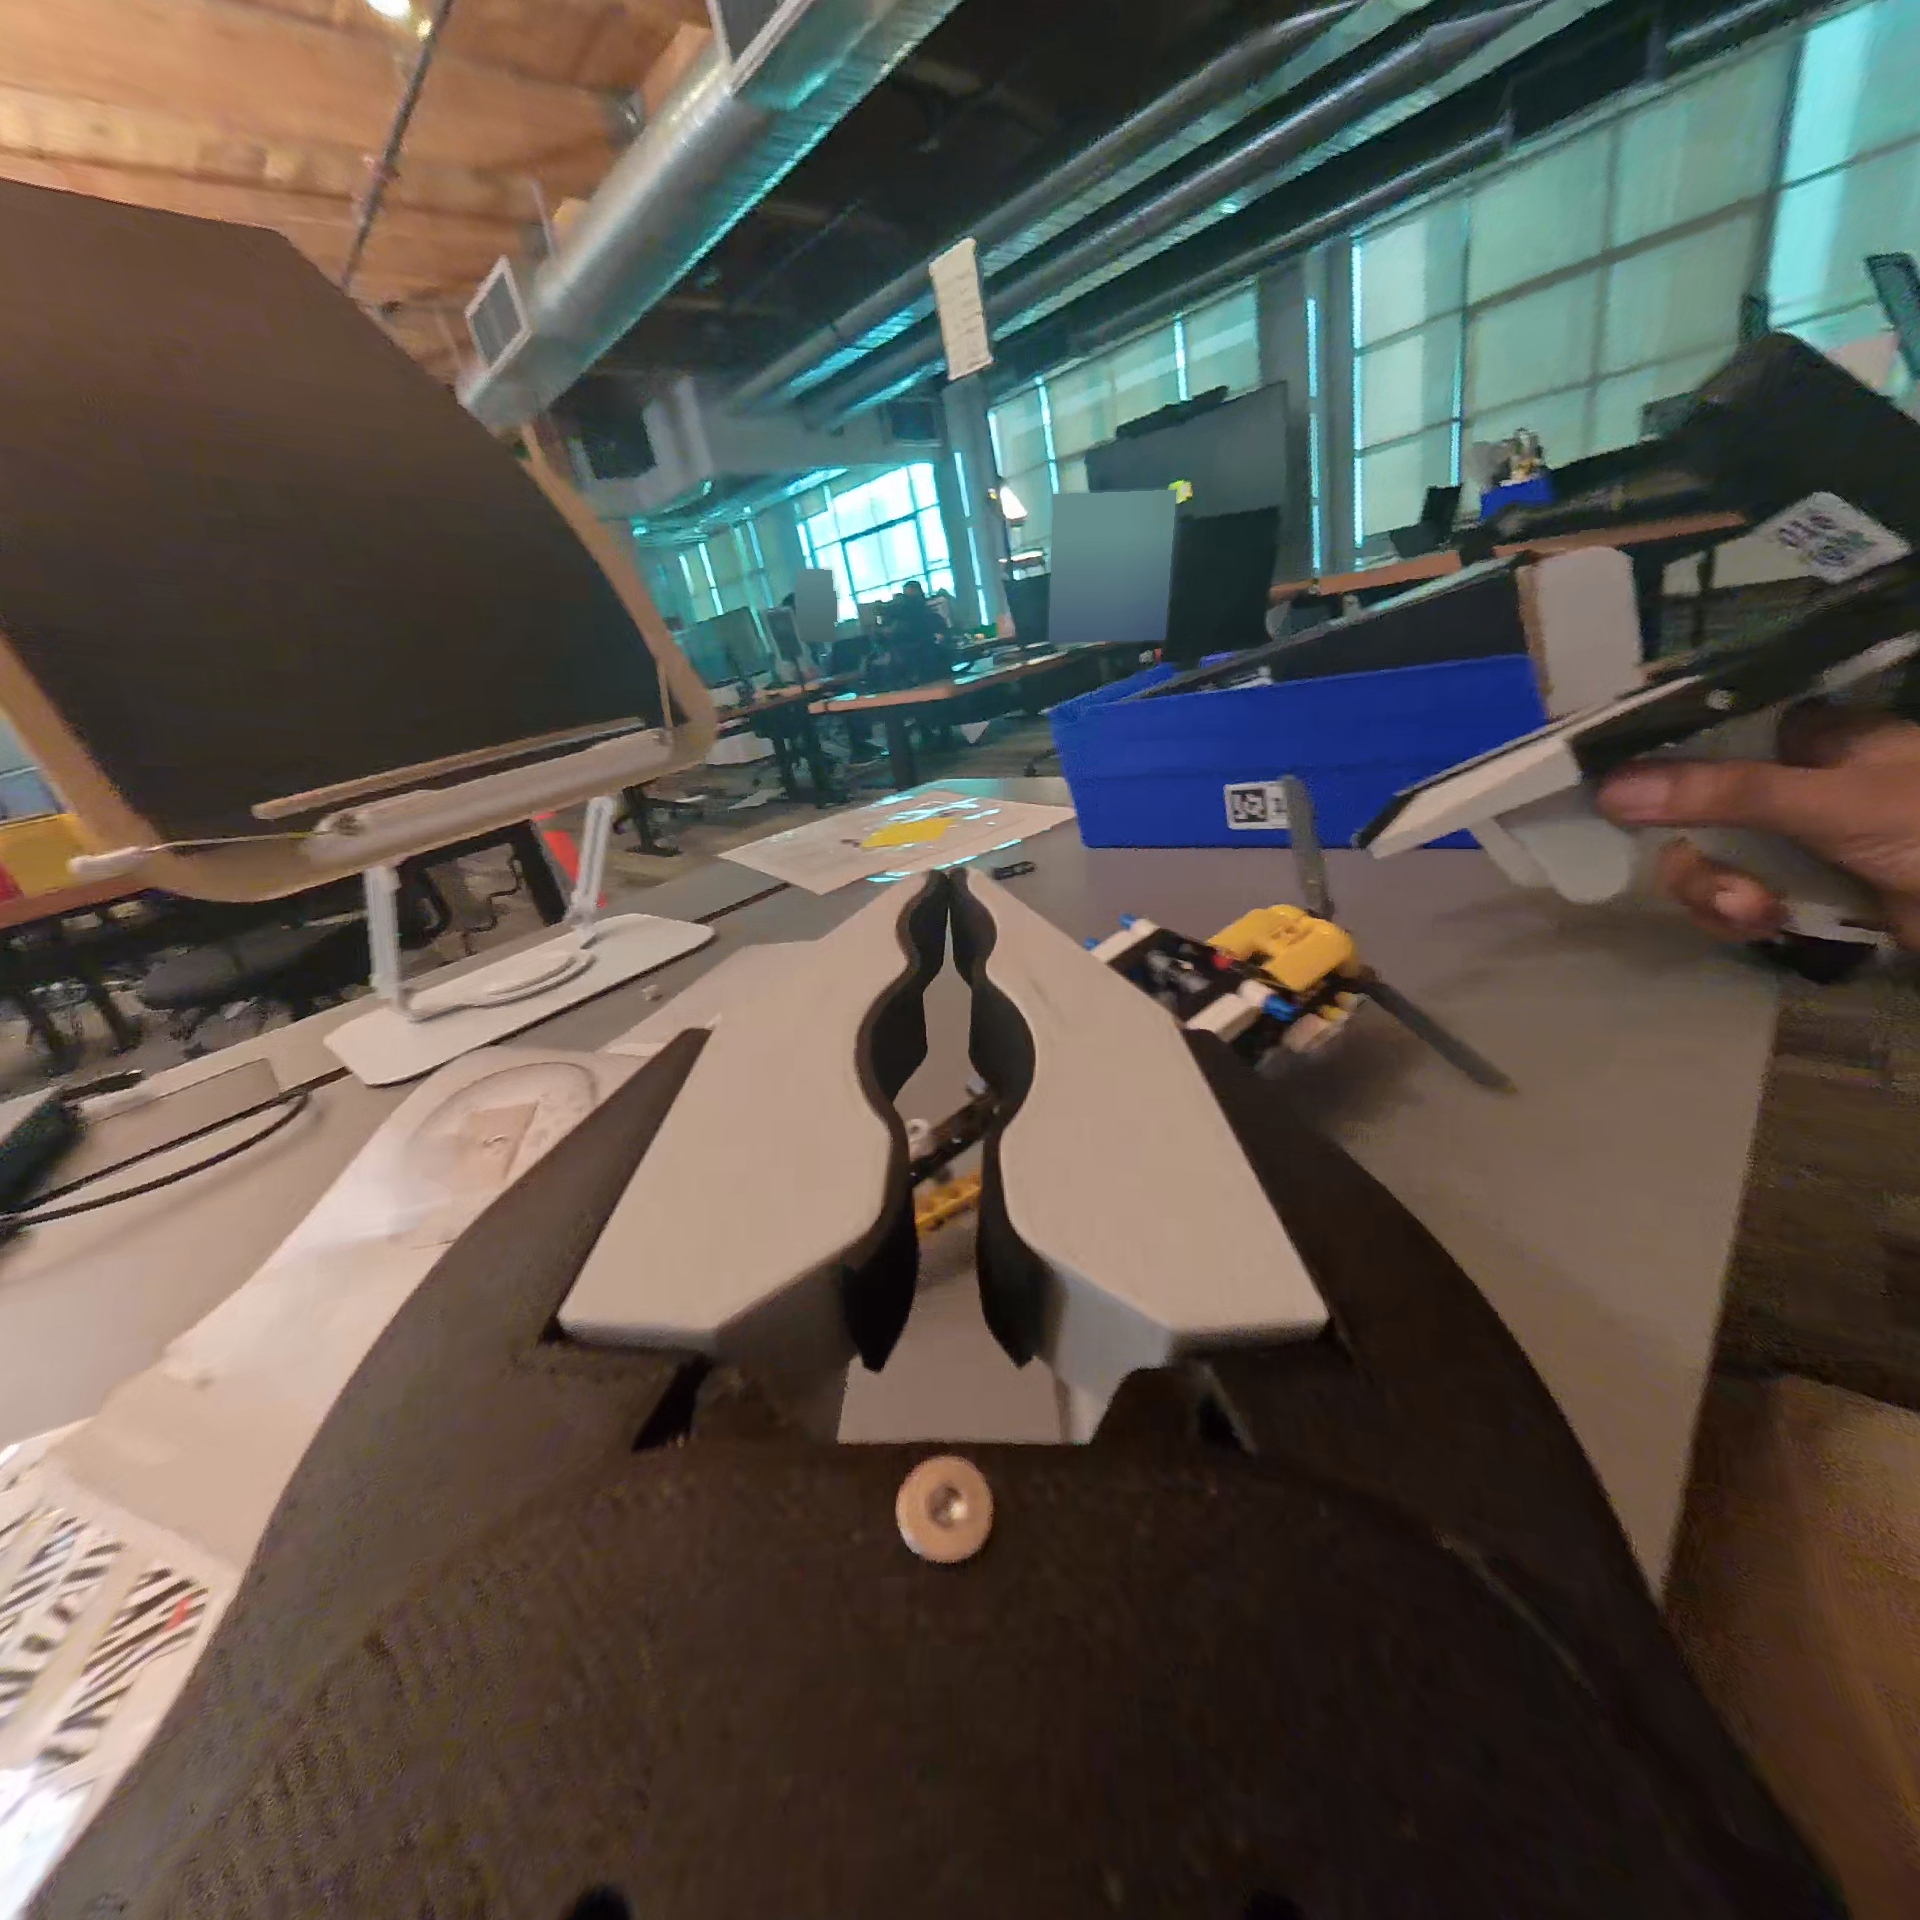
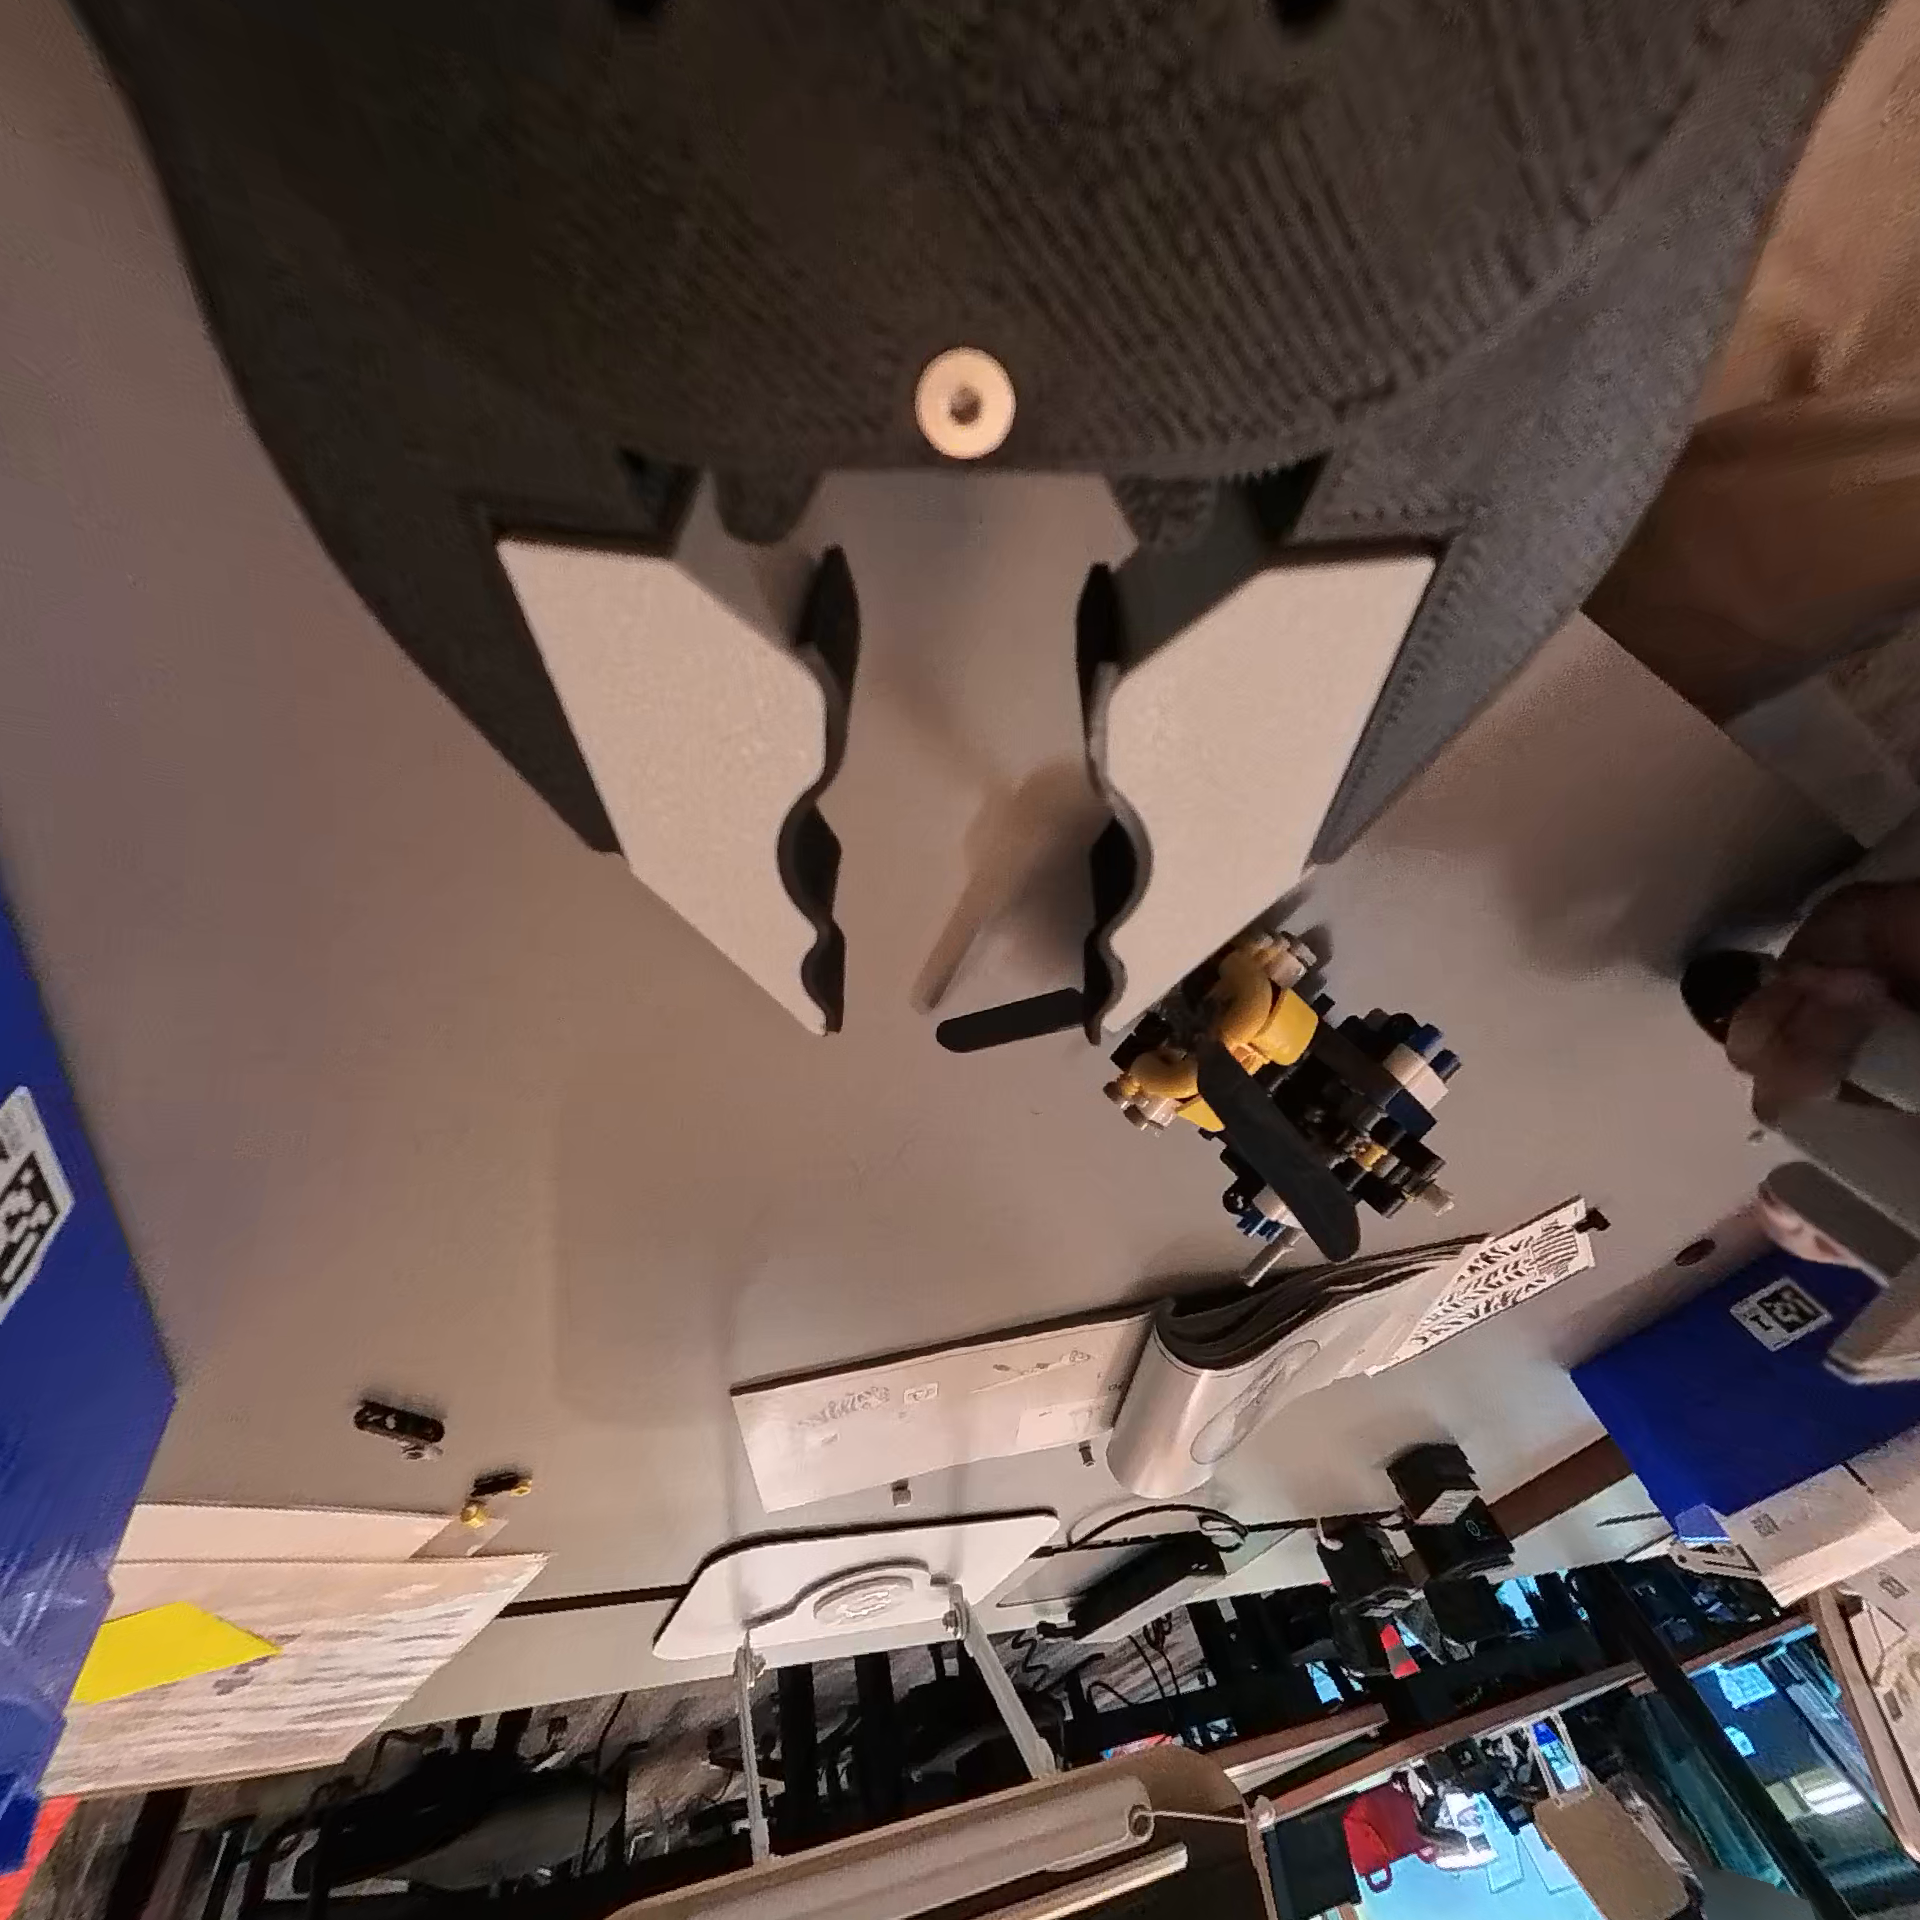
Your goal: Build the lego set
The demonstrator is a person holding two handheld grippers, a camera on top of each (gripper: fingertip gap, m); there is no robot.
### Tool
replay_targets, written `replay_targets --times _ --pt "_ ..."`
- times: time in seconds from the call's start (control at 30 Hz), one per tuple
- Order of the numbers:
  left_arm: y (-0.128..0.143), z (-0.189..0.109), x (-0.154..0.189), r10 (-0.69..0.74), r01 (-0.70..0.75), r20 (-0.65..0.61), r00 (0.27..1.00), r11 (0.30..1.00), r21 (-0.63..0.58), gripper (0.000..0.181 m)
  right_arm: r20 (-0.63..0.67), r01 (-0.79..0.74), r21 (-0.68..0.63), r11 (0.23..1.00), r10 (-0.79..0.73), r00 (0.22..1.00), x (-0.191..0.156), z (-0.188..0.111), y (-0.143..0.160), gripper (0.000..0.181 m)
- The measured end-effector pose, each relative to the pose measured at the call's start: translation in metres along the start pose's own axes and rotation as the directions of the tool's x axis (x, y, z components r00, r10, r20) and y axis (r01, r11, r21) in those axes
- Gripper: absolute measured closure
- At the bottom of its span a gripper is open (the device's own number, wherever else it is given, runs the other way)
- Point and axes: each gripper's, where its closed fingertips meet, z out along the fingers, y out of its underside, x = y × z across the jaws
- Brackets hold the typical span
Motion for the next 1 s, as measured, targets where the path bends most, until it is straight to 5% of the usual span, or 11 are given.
replay_targets --times 0.33,0.5,0.7,0.8,1.0 --pt "0.000 -0.002 -0.031 -0.252 0.249 0.052 0.966 0.967 0.057 0.181 -0.076 0.097 -0.086 0.992 -0.104 0.992 0.000 0.009 0.011 0.139" --pt "0.006 -0.002 -0.041 -0.391 0.389 0.035 0.920 0.920 0.053 0.174 -0.312 0.111 -0.007 0.994 -0.107 0.944 0.026 -0.002 -0.001 0.098" --pt "0.029 0.009 -0.044 -0.573 0.571 0.004 0.819 0.816 -0.086 0.171 -0.335 0.032 0.121 0.992 0.010 0.942 0.036 -0.017 -0.012 0.097" --pt "0.028 0.009 -0.038 -0.569 0.565 -0.022 0.822 0.819 -0.103 0.181 -0.315 0.034 0.085 0.996 -0.006 0.949 0.033 -0.012 -0.009 0.101" --pt "0.023 0.009 -0.027 -0.560 0.550 -0.088 0.824 0.827 -0.116 0.181 -0.233 0.068 0.042 0.997 -0.056 0.971 0.020 -0.006 -0.004 0.151"
